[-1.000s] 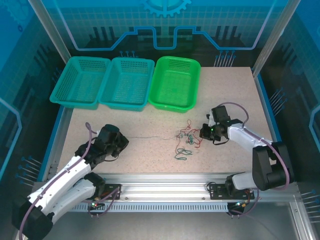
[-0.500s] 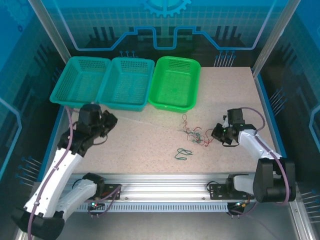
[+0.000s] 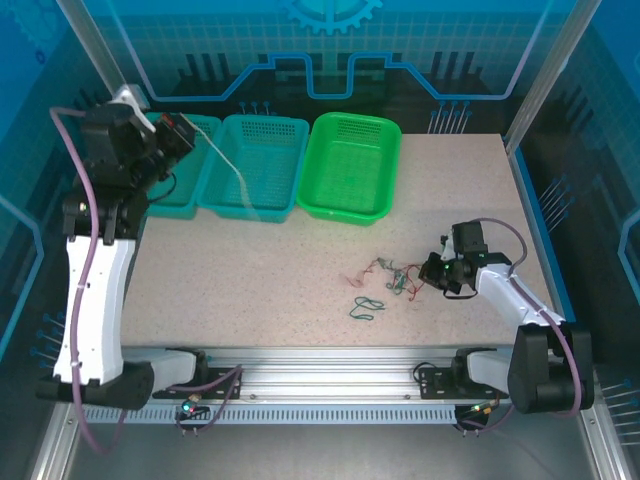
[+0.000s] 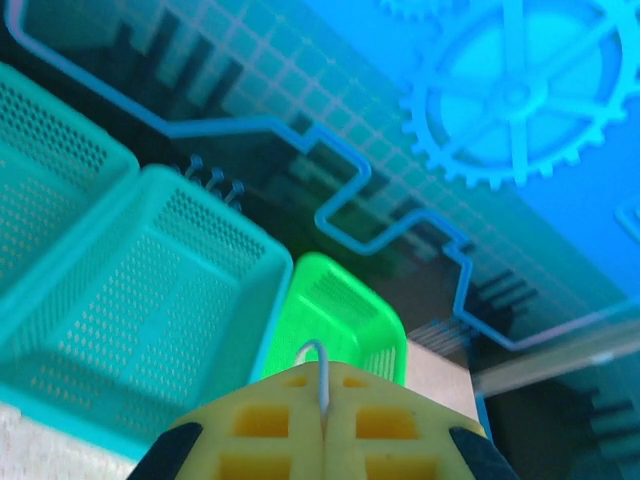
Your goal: Untangle the cables
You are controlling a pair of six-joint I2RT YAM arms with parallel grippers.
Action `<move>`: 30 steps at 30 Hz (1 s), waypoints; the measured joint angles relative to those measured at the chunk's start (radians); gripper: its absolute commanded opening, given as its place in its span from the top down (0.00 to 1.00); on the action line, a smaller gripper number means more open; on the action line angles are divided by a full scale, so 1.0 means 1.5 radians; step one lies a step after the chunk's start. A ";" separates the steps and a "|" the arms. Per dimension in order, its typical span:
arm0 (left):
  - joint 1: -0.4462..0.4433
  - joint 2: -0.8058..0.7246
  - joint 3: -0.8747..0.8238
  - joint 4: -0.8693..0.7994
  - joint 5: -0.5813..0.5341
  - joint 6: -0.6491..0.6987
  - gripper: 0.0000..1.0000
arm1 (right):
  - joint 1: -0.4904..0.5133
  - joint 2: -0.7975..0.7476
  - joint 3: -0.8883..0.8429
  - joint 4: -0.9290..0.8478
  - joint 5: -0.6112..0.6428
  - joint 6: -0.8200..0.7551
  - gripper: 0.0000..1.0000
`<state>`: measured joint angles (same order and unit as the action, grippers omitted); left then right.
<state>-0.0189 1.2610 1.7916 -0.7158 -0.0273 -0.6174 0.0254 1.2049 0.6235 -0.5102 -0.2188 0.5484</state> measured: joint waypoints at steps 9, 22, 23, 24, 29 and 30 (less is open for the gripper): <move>0.092 0.126 0.135 0.034 0.052 0.000 1.00 | -0.026 -0.002 -0.010 -0.015 0.033 0.026 1.00; 0.219 0.315 0.375 0.110 0.106 -0.003 1.00 | -0.026 -0.002 0.031 -0.068 -0.001 0.021 1.00; 0.219 0.331 0.384 0.118 0.113 -0.004 1.00 | -0.026 -0.001 0.037 -0.074 -0.003 0.018 1.00; 0.219 0.347 0.388 0.123 0.122 -0.005 1.00 | -0.026 0.000 0.043 -0.079 -0.004 0.015 1.00; 0.219 0.417 0.389 0.127 0.143 -0.005 1.00 | -0.025 0.006 0.049 -0.094 -0.007 0.014 1.00; 0.220 0.430 0.386 0.127 0.147 -0.003 1.00 | -0.025 0.008 0.049 -0.096 -0.009 0.016 1.00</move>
<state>0.3107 1.9053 2.3703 -0.5255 0.1932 -0.6220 -0.0116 1.2175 0.6964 -0.6537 -0.2321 0.5720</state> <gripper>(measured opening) 0.057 0.052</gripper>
